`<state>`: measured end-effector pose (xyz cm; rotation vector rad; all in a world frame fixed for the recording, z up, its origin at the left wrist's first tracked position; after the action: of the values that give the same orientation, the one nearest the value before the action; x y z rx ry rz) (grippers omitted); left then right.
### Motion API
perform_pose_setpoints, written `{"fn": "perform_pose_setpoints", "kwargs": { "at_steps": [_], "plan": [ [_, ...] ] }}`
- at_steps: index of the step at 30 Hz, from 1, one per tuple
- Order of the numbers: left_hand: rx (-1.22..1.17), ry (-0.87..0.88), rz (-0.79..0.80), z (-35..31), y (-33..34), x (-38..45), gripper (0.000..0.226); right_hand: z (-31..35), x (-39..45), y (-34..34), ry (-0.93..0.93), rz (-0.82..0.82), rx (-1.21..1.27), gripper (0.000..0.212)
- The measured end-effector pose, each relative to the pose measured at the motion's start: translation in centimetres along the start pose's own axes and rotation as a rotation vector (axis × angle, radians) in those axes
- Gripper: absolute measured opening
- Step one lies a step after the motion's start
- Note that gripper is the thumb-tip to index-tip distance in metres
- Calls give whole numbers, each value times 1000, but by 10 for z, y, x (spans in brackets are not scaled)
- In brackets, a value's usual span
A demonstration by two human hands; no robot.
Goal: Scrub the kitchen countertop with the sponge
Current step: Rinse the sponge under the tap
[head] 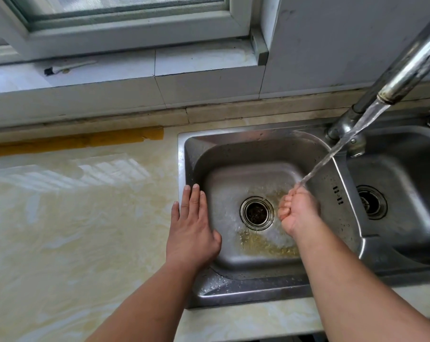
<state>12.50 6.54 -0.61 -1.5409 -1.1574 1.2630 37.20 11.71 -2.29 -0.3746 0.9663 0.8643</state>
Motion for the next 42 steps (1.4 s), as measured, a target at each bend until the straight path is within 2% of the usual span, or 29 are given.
{"fn": "perform_pose_setpoints", "kwargs": {
  "at_steps": [4,9,12,16,22,27,30,37,42],
  "plan": [
    [3,-1,6,-1,-1,-1,96,1,-3,12,62,211,130,18],
    [-2,-4,12,-1,-2,-1,96,7,-6,16,66,283,262,33],
    [-2,-5,16,-1,-2,-1,95,8,-4,15,64,284,313,44],
    [-1,-3,14,-2,-3,-1,95,9,-1,17,47,303,285,40],
    [-25,-3,4,-1,-4,-1,95,9,4,15,-19,244,250,30],
    [-23,0,-3,-2,-3,-1,94,3,4,11,32,238,202,41],
    [-16,3,-6,-1,-3,0,94,3,2,11,38,231,175,39],
    [-10,6,-4,-1,-2,0,94,14,-6,21,-1,300,311,17],
    [-7,6,2,0,-1,0,94,16,-1,20,25,319,421,27]
  ]
}}
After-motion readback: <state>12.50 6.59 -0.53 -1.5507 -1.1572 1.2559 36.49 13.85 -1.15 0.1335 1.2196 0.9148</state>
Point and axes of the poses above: each hand's wrist, its own x-axis towards the middle knuckle, its own y-axis out of the palm, z = x × y, the point moved 5 cm from there along x, towards the middle knuckle, and after that the axes turned 5 degrees about -x, right-handed, at the moved point
